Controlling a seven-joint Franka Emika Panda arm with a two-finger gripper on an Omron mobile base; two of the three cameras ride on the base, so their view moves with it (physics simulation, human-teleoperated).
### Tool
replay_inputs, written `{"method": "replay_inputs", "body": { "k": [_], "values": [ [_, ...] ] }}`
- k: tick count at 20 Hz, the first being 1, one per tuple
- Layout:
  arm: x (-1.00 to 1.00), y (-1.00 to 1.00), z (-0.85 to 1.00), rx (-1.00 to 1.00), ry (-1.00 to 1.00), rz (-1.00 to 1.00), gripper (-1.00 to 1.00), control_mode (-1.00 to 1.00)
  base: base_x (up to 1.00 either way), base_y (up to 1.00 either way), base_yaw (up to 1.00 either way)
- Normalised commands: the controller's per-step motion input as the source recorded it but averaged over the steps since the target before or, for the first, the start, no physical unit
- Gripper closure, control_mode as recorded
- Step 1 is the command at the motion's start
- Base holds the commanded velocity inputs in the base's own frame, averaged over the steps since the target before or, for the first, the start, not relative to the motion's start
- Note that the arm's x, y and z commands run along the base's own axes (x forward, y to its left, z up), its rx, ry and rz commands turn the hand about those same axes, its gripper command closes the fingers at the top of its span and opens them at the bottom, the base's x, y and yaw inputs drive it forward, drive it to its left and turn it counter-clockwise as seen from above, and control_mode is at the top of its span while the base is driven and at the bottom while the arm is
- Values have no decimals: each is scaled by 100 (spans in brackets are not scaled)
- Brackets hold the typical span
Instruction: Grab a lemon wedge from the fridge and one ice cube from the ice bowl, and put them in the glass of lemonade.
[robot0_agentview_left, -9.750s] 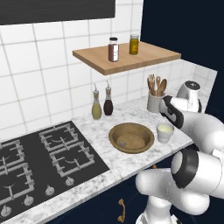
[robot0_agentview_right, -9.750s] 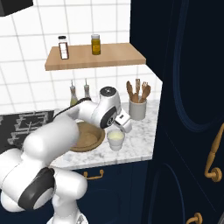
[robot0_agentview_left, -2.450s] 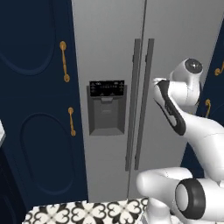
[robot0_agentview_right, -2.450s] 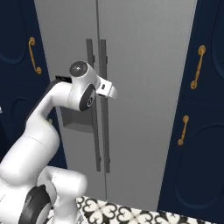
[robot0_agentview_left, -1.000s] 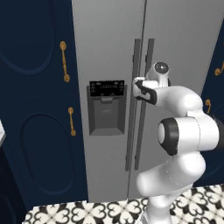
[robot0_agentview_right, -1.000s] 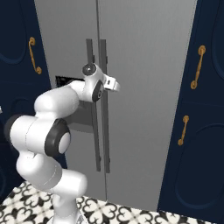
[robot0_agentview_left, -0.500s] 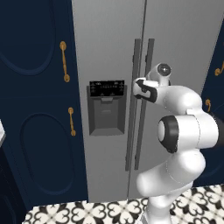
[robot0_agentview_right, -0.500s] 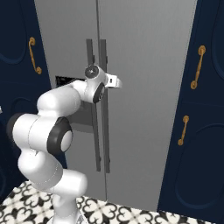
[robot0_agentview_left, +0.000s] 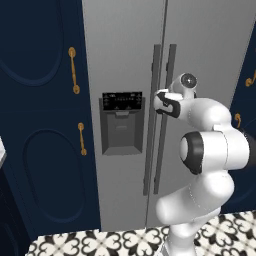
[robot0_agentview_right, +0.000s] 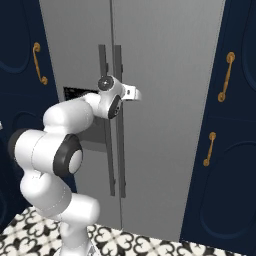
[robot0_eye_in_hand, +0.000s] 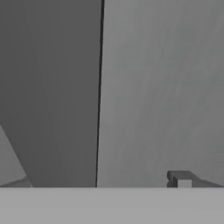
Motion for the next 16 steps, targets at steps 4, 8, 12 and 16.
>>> {"method": "replay_inputs", "body": {
  "k": [4,8,12,16],
  "values": [
    [55,-6,-29,0,-1,-1,-100,-100,0,0,0],
    [23,0,-12,0,0,0,100,-100,0,0,0],
    [16,0,-1,0,0,0,100,-100,0,0,0],
    [5,-7,0,0,0,0,100,-100,0,0,0]
  ]
}}
